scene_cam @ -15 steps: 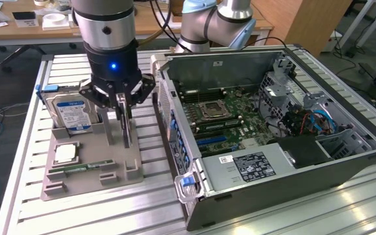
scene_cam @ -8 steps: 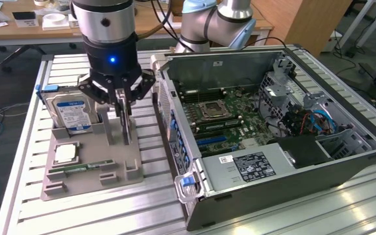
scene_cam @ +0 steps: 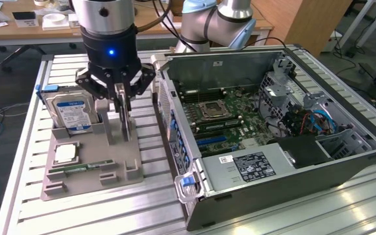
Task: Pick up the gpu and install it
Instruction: 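Pick up the gpu and move the gpu toward the slot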
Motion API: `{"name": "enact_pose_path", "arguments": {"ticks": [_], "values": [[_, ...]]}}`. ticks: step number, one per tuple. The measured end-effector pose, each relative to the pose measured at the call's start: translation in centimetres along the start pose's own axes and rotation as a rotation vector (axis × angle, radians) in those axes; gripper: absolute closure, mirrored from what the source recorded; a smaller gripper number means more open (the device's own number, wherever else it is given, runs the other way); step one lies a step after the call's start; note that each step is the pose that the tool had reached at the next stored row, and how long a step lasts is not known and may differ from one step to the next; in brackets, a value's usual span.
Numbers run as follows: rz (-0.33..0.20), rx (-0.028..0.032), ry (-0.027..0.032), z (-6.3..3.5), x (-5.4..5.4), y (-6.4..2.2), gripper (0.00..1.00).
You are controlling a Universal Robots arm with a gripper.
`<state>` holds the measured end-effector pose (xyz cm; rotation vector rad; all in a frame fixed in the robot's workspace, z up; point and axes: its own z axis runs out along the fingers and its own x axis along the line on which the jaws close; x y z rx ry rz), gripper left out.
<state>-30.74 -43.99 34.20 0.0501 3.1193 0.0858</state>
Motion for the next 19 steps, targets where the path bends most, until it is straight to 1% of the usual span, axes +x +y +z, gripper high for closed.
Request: {"name": "enact_pose_path", "arguments": {"ticks": [4,7,19], "values": [[0.000,-0.0001,0.0000,-0.70,0.0,0.04,0.73],[0.000,0.0000,0.0000,-1.03,0.0,0.05,0.73],[0.000,0.0001,0.0001,-1.27,0.0,0.07,0.73]]}}
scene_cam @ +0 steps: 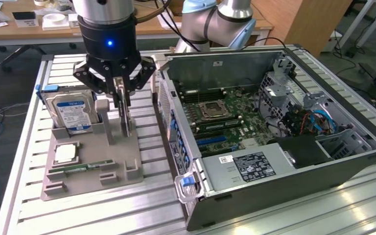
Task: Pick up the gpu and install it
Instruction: 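Pick up the gpu and move the gpu toward the slot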
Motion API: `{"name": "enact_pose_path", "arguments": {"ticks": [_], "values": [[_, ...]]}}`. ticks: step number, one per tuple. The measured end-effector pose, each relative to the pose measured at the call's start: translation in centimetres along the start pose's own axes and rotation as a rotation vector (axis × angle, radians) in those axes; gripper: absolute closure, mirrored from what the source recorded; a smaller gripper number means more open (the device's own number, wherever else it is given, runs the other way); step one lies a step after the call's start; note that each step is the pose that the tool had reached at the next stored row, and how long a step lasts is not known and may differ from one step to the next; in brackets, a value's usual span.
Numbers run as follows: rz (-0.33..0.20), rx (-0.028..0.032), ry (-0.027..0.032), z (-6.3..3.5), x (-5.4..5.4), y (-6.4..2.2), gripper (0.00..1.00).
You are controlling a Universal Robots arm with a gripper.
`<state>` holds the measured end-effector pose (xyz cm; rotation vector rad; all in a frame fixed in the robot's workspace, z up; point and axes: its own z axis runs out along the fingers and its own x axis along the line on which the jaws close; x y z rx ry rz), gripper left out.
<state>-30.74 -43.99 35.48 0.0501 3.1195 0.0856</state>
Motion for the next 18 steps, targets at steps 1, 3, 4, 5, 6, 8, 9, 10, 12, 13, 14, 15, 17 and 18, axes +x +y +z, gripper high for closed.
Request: {"name": "enact_pose_path", "arguments": {"ticks": [1,3,4,5,6,8,9,10,12,13,14,15,17,18], "values": [[0.000,-0.0001,-0.0002,-0.02,0.00,0.00,0.73],[0.000,-0.0001,-0.0001,-0.10,0.00,0.01,0.73],[0.000,0.0000,0.0000,-0.17,-0.01,0.01,0.73],[0.000,0.0000,-0.0001,-0.24,-0.01,0.02,0.73],[0.000,-0.0001,-0.0001,-0.32,-0.01,0.02,0.73],[0.000,-0.0001,-0.0002,-0.45,-0.01,0.03,0.73],[0.000,-0.0002,-0.0002,-0.50,-0.01,0.03,0.73],[0.000,-0.0002,-0.0003,-0.51,-0.01,0.03,0.73],[0.000,-0.0002,-0.0003,-0.51,-0.02,0.03,0.73],[0.000,-0.0002,-0.0002,-0.52,-0.02,0.03,0.73],[0.000,-0.0001,-0.0002,-0.52,-0.02,0.03,0.73],[0.000,-0.0001,-0.0001,-0.52,-0.01,0.03,0.73],[0.000,-0.0001,-0.0001,-0.52,-0.02,0.03,0.73],[0.000,-0.0001,-0.0001,-0.52,-0.01,0.03,0.73]]}}
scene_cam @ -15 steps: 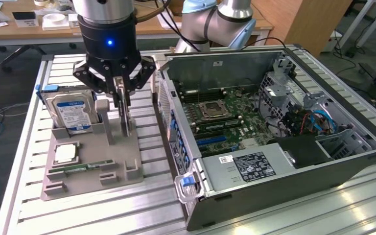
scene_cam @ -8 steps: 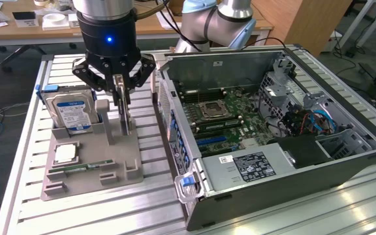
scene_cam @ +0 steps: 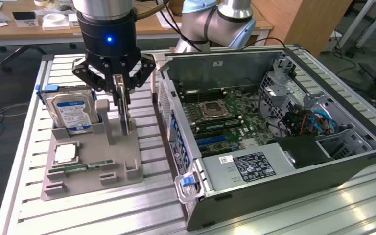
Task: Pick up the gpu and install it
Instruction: 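Pick up the gpu and move the gpu toward the slot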
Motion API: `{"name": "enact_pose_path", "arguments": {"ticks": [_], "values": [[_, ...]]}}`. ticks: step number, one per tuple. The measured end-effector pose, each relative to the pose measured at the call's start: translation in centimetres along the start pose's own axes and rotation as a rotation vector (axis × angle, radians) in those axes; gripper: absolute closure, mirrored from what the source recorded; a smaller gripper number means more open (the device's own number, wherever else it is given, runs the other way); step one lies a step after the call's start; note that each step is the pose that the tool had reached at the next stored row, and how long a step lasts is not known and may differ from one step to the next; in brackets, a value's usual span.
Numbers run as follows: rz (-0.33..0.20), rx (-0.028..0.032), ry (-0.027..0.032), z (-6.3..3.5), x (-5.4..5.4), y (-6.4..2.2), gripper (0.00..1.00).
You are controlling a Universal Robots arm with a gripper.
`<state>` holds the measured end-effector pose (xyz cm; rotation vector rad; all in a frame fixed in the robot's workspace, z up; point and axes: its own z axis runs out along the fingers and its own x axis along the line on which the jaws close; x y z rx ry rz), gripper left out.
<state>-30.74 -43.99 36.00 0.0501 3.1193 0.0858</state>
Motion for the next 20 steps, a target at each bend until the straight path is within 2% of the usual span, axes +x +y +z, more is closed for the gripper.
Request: {"name": "enact_pose_path", "arguments": {"ticks": [4,12,20], "values": [[0.000,0.0002,0.0002,-0.07,0.0,0.00,0.73],[0.000,0.0000,0.0000,-0.94,-0.1,0.06,0.73],[0.000,0.0000,0.0000,-1.41,-0.1,0.10,0.73]]}}
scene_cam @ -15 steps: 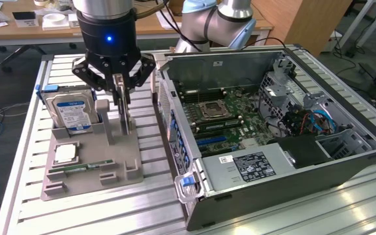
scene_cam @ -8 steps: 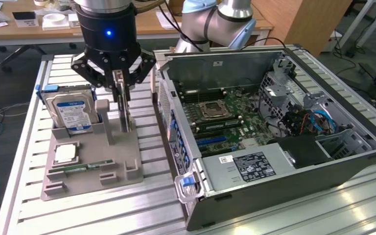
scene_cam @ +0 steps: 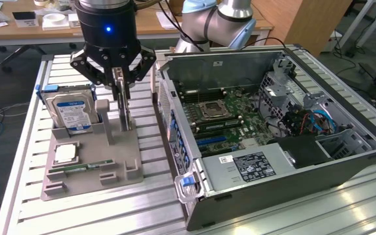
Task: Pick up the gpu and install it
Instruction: 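Pick up the gpu and move the gpu toward the slot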
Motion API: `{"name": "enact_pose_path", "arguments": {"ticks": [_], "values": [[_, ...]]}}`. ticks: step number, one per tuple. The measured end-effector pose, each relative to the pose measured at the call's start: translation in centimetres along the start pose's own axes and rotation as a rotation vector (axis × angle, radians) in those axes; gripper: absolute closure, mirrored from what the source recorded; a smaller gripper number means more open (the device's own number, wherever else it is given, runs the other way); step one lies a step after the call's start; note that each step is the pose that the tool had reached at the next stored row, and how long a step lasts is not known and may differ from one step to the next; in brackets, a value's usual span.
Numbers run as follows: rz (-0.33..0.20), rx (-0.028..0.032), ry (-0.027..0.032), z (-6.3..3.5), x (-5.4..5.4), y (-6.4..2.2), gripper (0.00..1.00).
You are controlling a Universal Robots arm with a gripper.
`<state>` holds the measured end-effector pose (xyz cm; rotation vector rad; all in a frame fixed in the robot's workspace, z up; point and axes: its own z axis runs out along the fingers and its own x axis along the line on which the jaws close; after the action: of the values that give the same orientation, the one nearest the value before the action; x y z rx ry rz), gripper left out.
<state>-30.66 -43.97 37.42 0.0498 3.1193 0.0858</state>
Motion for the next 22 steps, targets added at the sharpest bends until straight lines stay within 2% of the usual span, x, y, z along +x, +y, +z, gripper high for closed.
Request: {"name": "enact_pose_path", "arguments": {"ticks": [22], "values": [[0.000,0.0000,-0.0001,-3.28,-0.2,0.24,0.73]]}}
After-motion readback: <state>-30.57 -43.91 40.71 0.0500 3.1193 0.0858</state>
